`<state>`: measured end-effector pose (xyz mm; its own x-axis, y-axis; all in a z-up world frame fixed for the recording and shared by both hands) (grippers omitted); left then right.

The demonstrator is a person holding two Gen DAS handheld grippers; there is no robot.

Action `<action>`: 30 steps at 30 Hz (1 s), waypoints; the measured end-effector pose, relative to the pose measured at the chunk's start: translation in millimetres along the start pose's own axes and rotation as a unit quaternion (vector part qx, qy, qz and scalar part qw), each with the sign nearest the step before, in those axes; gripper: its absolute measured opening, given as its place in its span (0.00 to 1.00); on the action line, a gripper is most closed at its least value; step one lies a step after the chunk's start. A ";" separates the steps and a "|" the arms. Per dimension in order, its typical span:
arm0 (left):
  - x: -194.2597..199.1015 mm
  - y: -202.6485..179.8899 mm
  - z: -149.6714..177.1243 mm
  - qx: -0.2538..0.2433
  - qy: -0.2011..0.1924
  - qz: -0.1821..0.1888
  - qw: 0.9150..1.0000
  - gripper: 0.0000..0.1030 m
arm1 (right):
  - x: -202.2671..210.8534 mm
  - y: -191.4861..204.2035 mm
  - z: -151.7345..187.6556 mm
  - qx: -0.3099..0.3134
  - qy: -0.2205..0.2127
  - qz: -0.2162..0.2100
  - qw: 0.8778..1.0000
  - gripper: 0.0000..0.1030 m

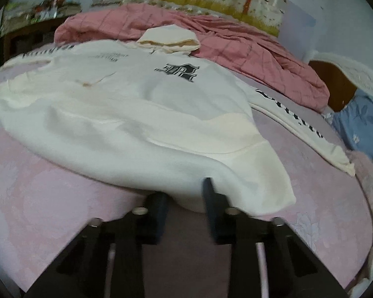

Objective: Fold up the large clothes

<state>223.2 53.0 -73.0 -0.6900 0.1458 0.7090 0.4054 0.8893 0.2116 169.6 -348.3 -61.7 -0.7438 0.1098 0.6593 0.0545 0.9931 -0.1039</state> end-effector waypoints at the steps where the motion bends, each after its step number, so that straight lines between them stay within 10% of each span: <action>1: -0.4 1.6 -1.4 0.005 0.001 -0.003 1.000 0.26 | -0.3 -4.9 -1.4 -0.015 -0.003 -0.016 1.000 0.13; 6: 5.8 3.4 -18.4 0.000 -0.017 -0.022 1.000 0.08 | 0.4 -14.5 -21.8 -0.053 -0.019 -0.047 0.997 0.08; 14: 5.3 31.4 -93.1 -0.007 -0.030 -0.036 0.999 0.06 | -0.8 -15.8 -102.7 -0.056 -0.064 -0.048 0.995 0.06; 21: -49.5 62.4 -149.2 0.001 -0.005 -0.043 0.999 0.06 | -57.4 -23.4 -167.5 -0.066 -0.050 -0.042 0.996 0.06; 30: -123.9 68.6 -145.7 0.011 0.020 -0.032 0.999 0.06 | -129.3 -15.0 -177.4 -0.053 -0.012 -0.032 0.998 0.06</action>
<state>423.9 32.8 -48.3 -0.6886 0.0718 0.7216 0.3485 0.9054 0.2425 383.1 -370.0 -13.3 -0.7643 0.0459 0.6432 0.0749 0.9970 0.0179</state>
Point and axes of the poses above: each gripper's, at about its wrist camera, not at the fingertips, and x roughly against the way its jaws point, y to its left, z to its underside, the point moved 5 cm from there along -x, roughly the way its jaws point, and after that the axes turned 9 degrees about -x, right-handed, at the moved point
